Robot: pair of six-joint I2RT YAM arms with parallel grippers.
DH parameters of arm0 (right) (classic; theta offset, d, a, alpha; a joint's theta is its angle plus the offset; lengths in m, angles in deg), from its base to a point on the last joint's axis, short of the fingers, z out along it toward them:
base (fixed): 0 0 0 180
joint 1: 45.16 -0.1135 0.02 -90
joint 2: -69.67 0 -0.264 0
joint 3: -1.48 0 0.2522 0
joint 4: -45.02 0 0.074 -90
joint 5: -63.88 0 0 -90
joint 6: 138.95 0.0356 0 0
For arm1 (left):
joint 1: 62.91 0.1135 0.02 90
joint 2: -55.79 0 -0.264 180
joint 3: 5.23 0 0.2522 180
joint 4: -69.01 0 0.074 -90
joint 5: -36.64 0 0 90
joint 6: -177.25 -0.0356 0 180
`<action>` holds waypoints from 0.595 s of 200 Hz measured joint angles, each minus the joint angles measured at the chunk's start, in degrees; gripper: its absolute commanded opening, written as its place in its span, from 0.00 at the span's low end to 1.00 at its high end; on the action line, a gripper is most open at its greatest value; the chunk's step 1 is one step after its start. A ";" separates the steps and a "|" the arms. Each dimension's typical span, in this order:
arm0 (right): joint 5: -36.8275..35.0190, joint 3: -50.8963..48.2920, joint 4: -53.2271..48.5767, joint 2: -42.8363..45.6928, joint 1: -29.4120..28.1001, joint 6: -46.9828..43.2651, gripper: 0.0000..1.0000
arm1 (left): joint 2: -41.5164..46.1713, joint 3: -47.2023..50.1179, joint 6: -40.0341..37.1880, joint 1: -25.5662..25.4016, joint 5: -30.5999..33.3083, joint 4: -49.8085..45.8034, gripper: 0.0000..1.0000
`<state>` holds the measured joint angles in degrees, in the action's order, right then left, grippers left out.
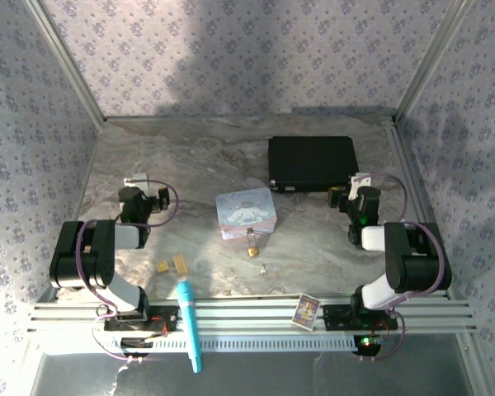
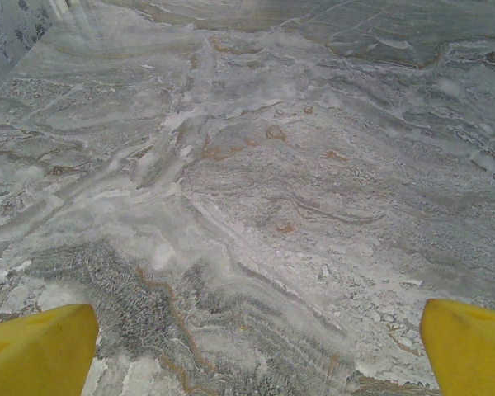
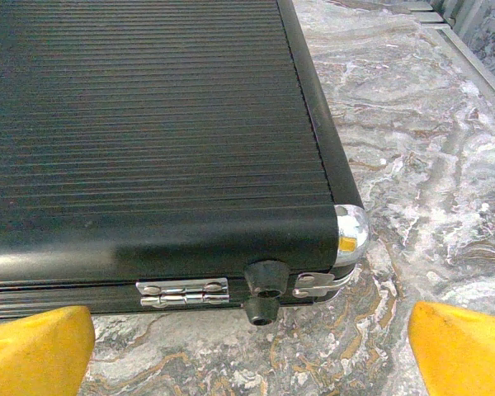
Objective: Unlock the padlock with the key
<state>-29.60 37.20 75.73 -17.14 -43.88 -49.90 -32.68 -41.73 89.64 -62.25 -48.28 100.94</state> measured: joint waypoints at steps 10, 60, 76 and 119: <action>0.11 0.00 0.00 0.00 0.07 0.00 0.99 | 0.00 0.00 0.04 0.09 0.00 0.09 1.00; -0.15 1.36 -7.67 5.73 -0.15 0.15 0.99 | 12.59 1.14 0.96 0.15 1.01 -5.33 1.00; -0.13 5.53 -17.03 10.91 -0.63 1.99 0.99 | 20.96 1.11 3.74 0.22 1.33 -8.39 1.00; 3.67 15.89 -37.05 24.28 -0.52 12.28 0.99 | 35.32 -4.83 23.06 0.22 0.33 -25.81 1.00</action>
<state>-25.93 53.09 38.68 7.14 -44.40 -37.62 2.64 -46.56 112.70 -62.03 -47.95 75.13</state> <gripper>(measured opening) 0.991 0.998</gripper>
